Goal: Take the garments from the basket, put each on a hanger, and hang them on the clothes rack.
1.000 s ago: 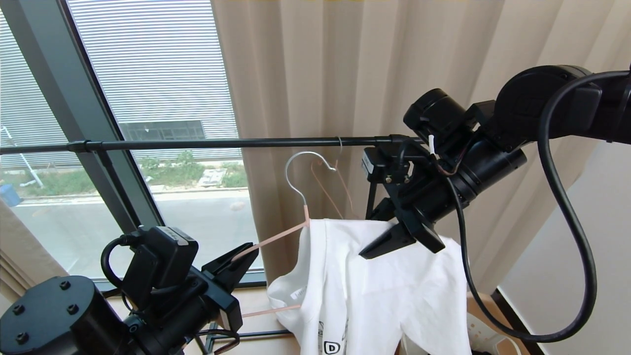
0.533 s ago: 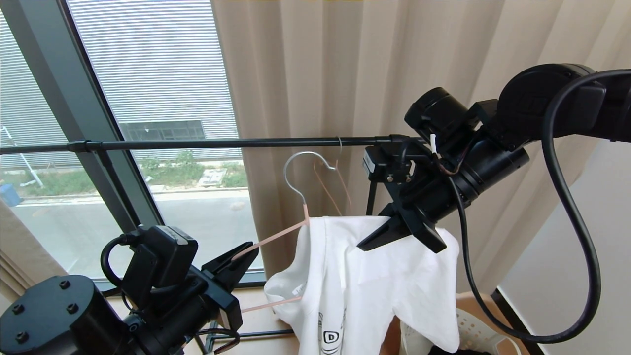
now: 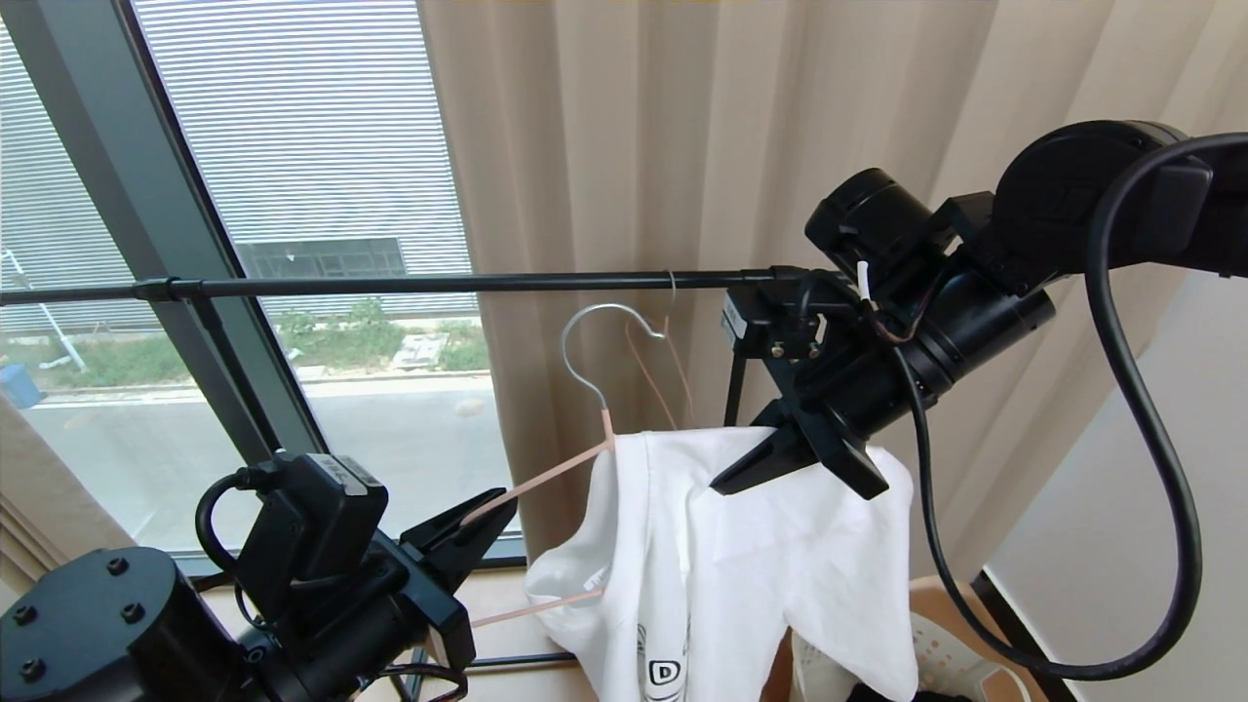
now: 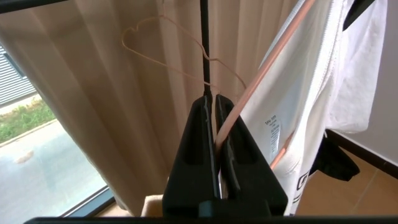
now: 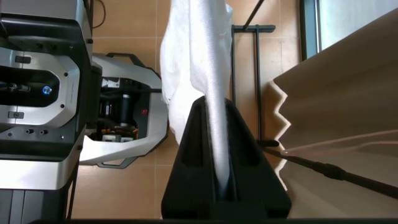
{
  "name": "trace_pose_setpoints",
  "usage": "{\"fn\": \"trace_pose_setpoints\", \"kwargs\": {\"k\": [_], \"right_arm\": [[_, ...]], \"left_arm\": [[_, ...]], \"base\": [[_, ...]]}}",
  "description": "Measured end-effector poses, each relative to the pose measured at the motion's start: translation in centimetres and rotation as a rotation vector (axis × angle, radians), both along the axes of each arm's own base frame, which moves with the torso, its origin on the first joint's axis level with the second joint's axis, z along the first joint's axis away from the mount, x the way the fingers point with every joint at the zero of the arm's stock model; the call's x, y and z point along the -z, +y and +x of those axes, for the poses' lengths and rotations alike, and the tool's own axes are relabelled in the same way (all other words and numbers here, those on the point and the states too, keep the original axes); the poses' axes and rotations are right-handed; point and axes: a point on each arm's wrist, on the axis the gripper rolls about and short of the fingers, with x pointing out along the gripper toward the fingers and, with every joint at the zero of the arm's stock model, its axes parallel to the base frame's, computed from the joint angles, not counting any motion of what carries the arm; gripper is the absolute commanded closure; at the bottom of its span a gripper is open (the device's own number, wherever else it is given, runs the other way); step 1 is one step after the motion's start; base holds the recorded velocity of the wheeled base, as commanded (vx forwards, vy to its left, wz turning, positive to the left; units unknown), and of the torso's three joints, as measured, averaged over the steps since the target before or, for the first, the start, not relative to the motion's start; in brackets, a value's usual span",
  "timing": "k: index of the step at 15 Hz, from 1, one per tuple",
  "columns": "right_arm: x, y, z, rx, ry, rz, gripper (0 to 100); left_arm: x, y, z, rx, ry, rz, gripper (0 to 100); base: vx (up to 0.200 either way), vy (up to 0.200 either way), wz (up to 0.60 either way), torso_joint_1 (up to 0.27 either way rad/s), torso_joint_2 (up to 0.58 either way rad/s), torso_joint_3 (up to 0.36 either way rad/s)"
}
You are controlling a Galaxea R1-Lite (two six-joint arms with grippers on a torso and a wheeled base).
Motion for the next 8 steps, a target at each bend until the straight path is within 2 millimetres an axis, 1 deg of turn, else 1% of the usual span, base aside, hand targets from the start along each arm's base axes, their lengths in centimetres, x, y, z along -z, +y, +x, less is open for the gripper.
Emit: {"fn": "trace_pose_setpoints", "kwargs": {"k": [1,2,6,8], "right_arm": [[0.00,-0.02,0.00,0.000,0.000,0.000,100],[0.01,-0.02,-0.01,0.000,0.001,0.000,100],[0.13,-0.17,-0.30,-0.002,0.010,-0.008,100],[0.16,-0.32,-0.50,-0.003,0.014,-0.011,100]], "left_arm": [[0.00,0.02,0.00,0.000,0.000,0.000,100],[0.01,0.03,0.01,0.000,0.000,0.001,0],[-0.05,0.05,0.04,-0.001,0.002,-0.010,0],[-0.05,0.15,-0.19,0.031,0.007,-0.013,0]], "base": [[0.000,0.000,0.00,0.000,0.00,0.000],[0.000,0.000,0.00,0.000,0.00,0.000],[0.000,0.000,0.00,0.000,0.00,0.000],[0.000,0.000,0.00,0.000,0.00,0.000]]}}
